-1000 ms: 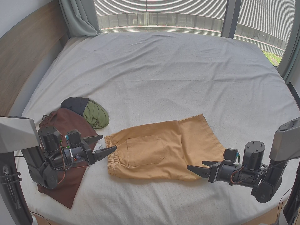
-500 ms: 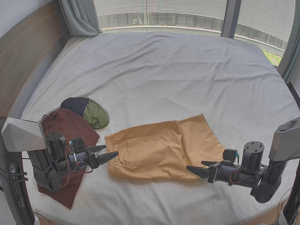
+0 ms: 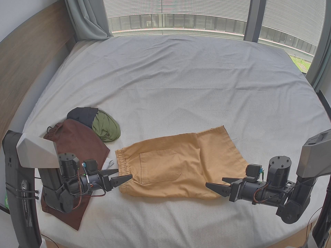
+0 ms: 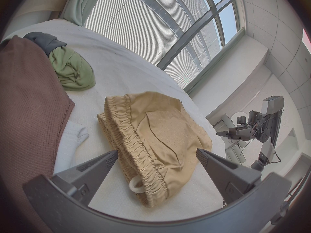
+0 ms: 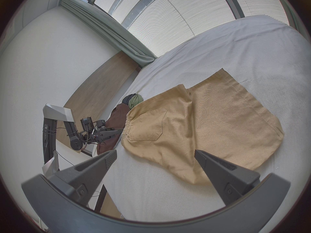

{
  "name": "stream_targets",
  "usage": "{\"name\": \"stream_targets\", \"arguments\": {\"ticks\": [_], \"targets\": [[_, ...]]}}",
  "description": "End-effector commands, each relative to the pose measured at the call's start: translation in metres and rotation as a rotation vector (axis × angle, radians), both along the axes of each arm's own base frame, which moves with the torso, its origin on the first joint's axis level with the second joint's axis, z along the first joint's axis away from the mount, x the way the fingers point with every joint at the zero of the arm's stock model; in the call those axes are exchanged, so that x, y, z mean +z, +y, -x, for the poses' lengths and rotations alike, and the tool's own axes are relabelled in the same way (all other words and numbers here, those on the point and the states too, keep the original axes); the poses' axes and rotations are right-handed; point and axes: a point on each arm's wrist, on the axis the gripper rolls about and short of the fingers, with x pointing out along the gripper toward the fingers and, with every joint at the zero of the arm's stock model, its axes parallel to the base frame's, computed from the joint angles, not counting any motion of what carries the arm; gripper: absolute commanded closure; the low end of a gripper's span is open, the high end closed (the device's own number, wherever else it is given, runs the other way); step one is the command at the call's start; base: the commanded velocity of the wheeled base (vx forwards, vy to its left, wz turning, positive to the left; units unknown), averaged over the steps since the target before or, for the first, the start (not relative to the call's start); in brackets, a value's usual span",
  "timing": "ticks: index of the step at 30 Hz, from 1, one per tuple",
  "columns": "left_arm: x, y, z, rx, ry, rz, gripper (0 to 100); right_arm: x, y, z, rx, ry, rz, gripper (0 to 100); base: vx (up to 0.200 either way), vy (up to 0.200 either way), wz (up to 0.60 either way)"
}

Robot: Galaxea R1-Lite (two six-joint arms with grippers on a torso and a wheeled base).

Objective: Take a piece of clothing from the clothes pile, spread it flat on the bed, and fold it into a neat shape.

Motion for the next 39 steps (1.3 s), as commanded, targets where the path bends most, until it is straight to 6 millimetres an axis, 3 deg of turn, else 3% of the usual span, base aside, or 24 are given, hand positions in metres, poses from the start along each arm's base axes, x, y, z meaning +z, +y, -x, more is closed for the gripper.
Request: {"name": "stream_targets", "arguments": {"ticks": [1, 11, 21, 30, 39], "targets": [[-0.013, 0.0, -0.003, 0.007, 0.028, -0.006, 0, -0.001, 0.001, 0.001, 0.005, 0.003, 0.001, 0, 0.0, 0.0, 0.0], [-0.03, -0.002, -0.01, 0.039, 0.046, -0.024, 0, -0.004, 0.001, 0.0, 0.005, 0.014, 0.007, 0, 0.0, 0.0, 0.0], [-0.028, -0.011, -0.013, 0.085, 0.144, 0.068, 0, -0.006, 0.002, -0.001, 0.005, 0.015, 0.009, 0, 0.0, 0.0, 0.0], [-0.022, -0.03, -0.021, 0.175, 0.255, 0.202, 0, -0.009, 0.003, -0.003, 0.002, 0.02, 0.011, 0, 0.0, 0.0, 0.0], [-0.021, -0.035, -0.025, 0.224, 0.262, 0.225, 0, -0.01, 0.003, -0.005, 0.0, 0.02, 0.011, 0, 0.0, 0.0, 0.0]]}}
